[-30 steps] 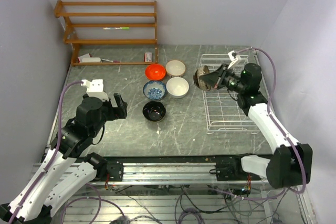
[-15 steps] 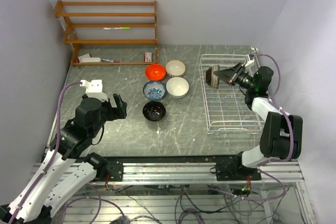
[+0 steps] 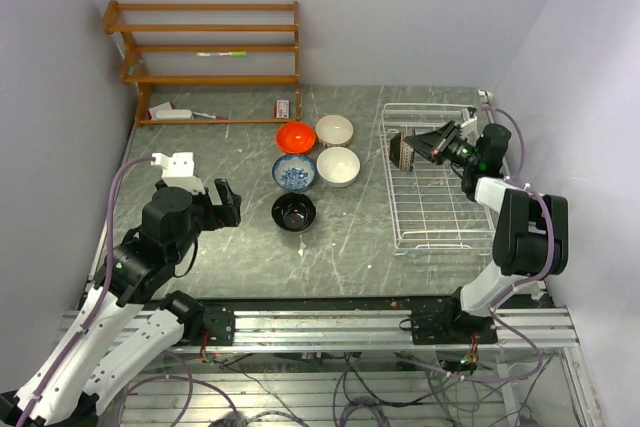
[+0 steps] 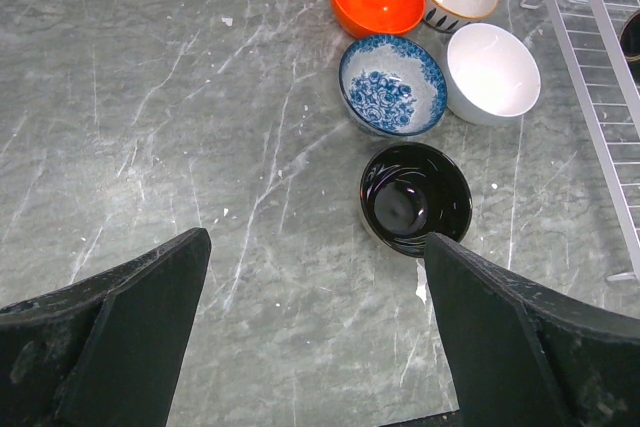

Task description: Load the bowls into the dish rack

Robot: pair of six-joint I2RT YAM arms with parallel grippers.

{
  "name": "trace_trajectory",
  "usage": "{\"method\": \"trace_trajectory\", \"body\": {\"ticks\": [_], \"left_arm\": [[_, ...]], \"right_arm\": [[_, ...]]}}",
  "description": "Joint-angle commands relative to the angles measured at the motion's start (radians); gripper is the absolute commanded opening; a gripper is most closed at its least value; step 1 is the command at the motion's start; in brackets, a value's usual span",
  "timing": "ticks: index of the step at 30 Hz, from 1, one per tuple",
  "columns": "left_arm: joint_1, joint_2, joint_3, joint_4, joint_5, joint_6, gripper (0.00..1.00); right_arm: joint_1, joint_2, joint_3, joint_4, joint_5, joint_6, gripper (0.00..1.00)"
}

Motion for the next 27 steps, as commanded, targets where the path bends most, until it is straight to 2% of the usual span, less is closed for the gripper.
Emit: {"method": "trace_trajectory", "body": {"ticks": [1,4,15,19,24,27], "left_arm": [[-0.004,-0.008,-0.002,0.004,-0.009,-0.008,0.99],[-0.005,-0.007,0.0,0.003,-0.012,-0.01,0.99],[-0.005,-0.006,0.0,0.001,-0.018,-0.011,0.99],[-0.005,-0.002,-0.003,0.001,-0.018,-0.011,0.99],[-0.005,0.009,0.0,-0.001,-0.019,-0.01,0.99],[-0.004,0.011,-0.001,-0.002,-0.02,-0.011,0.99]], "right_arm": [[-0.009,0.057,0.039,0.019,0.007,0.009,0.0],[-0.011,0.083,0.034,0.045,0.017,0.028,0.0],[-0.041,0.122,0.038,-0.043,0.031,-0.028,0.03],[-0.066,0.16,-0.008,0.056,0.0,0.039,0.03],[-0.077,0.192,-0.038,0.257,-0.044,0.161,0.01],[-0.077,0.193,-0.032,0.307,-0.049,0.216,0.0]]}}
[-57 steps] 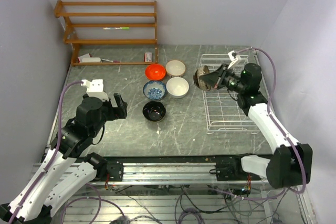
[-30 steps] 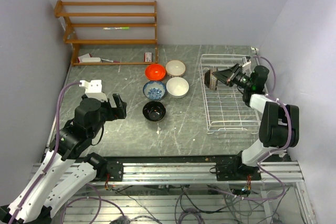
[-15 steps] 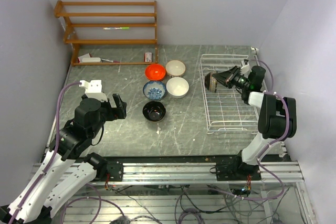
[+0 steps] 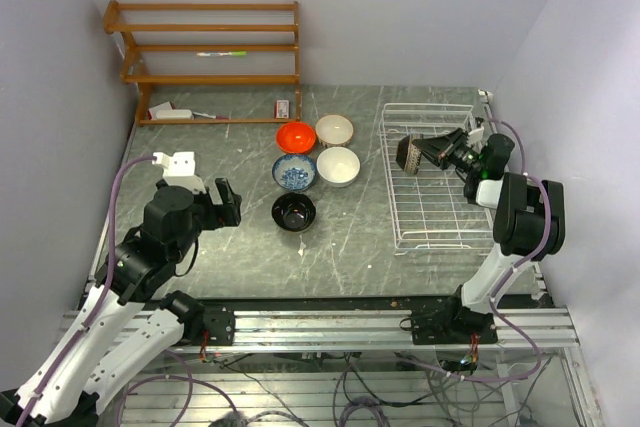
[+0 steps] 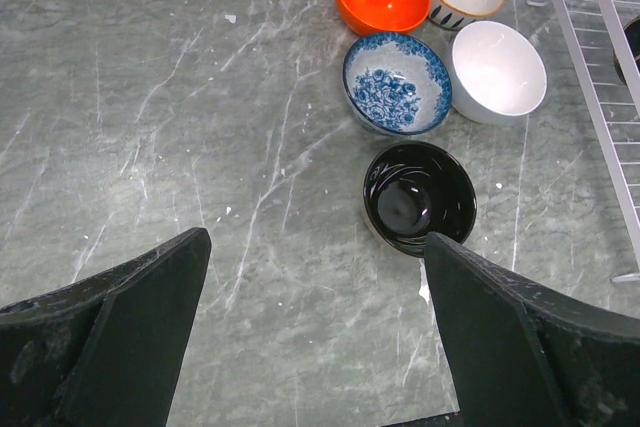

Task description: Load the bowls into the dish rack

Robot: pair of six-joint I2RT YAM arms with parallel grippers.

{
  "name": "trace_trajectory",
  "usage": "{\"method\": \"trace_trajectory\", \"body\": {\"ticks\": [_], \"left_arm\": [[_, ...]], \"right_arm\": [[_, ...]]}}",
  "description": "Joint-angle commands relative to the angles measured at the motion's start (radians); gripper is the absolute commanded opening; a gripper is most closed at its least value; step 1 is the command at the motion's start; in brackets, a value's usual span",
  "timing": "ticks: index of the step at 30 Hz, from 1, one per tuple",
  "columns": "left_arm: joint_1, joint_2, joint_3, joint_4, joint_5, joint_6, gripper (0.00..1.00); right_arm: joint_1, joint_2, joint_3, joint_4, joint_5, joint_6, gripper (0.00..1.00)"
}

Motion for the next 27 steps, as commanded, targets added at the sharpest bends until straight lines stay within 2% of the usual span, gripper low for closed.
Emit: {"method": "trace_trajectory", "body": {"ticks": [1,7,14,18,22,27], "left_arm": [[-0.005,0.002,0.0,-0.001,-0.015,-0.012,0.99],[-0.005,0.004,0.001,-0.003,-0.02,-0.012,0.99],[-0.004,0.005,0.001,-0.006,-0.027,-0.015,0.99],[-0.005,0.006,0.001,-0.006,-0.03,-0.015,0.99],[-0.005,0.009,0.001,-0.008,-0.032,-0.016,0.99],[-0.004,0.006,0.001,-0.007,-0.031,-0.014,0.99]], "right_arm": [[-0.005,0.015,-0.012,0.107,-0.033,0.105,0.0],[0.007,0.022,0.008,0.164,-0.002,0.173,0.01],[0.015,0.109,0.01,0.246,0.01,0.255,0.02],[0.014,0.115,-0.009,0.152,0.027,0.193,0.02],[-0.005,0.067,-0.022,-0.012,0.076,0.088,0.04],[-0.041,0.033,-0.03,-0.131,0.106,0.02,0.09]]}}
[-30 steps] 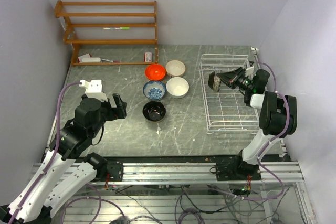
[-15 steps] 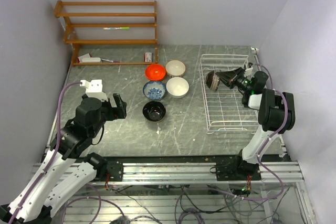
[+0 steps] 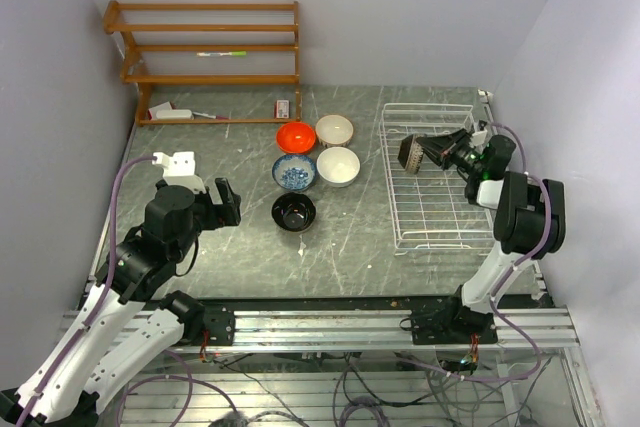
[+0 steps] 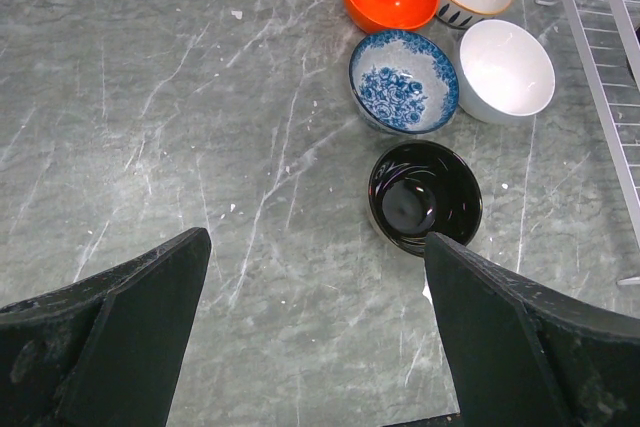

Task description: Load the bowls into the dish rack

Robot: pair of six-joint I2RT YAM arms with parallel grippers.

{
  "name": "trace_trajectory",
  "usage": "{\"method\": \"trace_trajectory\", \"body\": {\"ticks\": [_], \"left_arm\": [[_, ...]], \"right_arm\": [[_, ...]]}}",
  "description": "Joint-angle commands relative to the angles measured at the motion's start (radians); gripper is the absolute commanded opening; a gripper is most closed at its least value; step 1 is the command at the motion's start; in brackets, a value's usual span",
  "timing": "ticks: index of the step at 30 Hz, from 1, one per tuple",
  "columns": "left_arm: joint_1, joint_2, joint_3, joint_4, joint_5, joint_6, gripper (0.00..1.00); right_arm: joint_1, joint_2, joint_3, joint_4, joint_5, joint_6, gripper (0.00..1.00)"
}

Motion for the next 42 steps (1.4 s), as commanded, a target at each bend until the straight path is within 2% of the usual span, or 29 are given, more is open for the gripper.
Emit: {"method": "trace_trajectory", "body": {"ticks": [1,5,10,17,24,31,42], "left_arm": [[-0.004,-0.002,0.001,-0.001,-0.019,-0.009,0.99],[-0.005,-0.006,-0.001,0.001,-0.018,-0.008,0.99],[-0.004,-0.003,0.001,0.001,-0.015,-0.007,0.99],[-0.005,-0.004,0.003,-0.002,-0.022,-0.007,0.99],[-0.005,-0.004,0.001,-0.005,-0.031,-0.012,0.99],[-0.005,0.002,0.004,-0.01,-0.04,-0.012,0.99],[-0.005,-0.004,0.002,-0.008,-0.039,-0.013,0.99]], "right_arm": [[-0.041,0.002,-0.032,-0.19,0.076,-0.11,0.09],[-0.05,0.031,-0.068,-0.115,0.063,-0.069,0.08],[-0.05,0.051,-0.102,0.108,0.037,0.05,0.0],[-0.02,0.017,0.009,0.133,0.086,0.108,0.0],[0.046,0.121,0.114,0.316,0.168,0.245,0.0],[0.076,0.225,0.159,0.432,0.24,0.299,0.0],[0.086,0.292,0.022,0.493,0.263,0.301,0.0]]}}
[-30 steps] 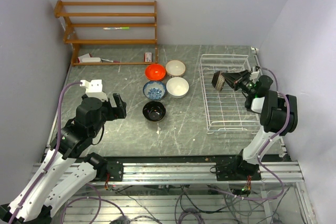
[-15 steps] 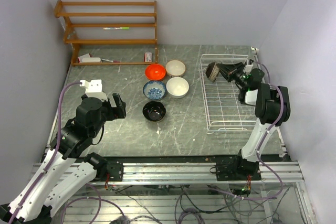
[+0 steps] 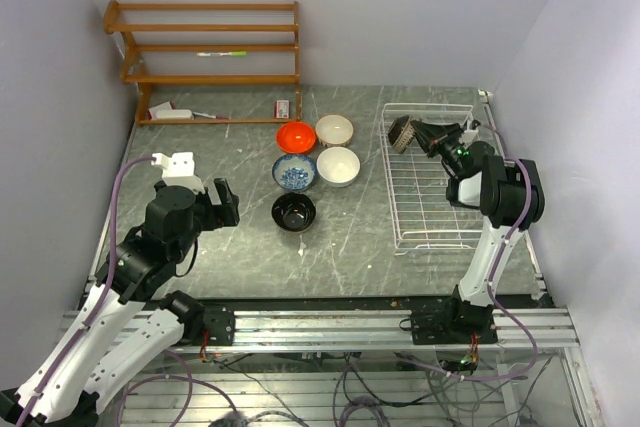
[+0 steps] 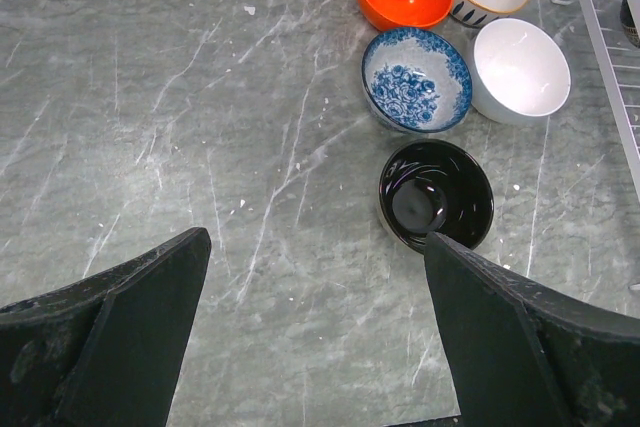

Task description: Load the bowls into the dish rack

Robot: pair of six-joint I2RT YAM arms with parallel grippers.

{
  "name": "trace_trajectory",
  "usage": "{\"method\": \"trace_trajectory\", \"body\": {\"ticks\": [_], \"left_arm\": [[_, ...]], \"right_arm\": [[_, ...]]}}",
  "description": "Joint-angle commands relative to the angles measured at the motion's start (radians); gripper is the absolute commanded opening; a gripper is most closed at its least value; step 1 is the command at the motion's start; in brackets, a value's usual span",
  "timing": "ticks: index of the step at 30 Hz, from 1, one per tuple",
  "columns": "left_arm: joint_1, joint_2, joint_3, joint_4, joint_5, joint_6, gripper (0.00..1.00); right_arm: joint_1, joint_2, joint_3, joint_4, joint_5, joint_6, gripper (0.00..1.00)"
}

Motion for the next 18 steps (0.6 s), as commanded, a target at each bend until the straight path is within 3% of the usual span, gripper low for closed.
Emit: {"method": "trace_trajectory", "body": {"ticks": [1,8,18], "left_arm": [[-0.005,-0.003,0.002,0.007,-0.016,-0.008,0.99],[-0.005,-0.001,0.001,0.01,-0.009,-0.006,0.99],[-0.005,-0.003,0.002,0.011,-0.008,-0.004,0.99]], "right_arm": [[-0.002,0.037,-0.083,0.046,0.012,-0.005,0.0],[-0.011,0.035,-0.174,0.027,0.029,-0.032,0.2],[-0.058,-0.034,-0.241,-0.004,0.059,-0.056,0.28]]}}
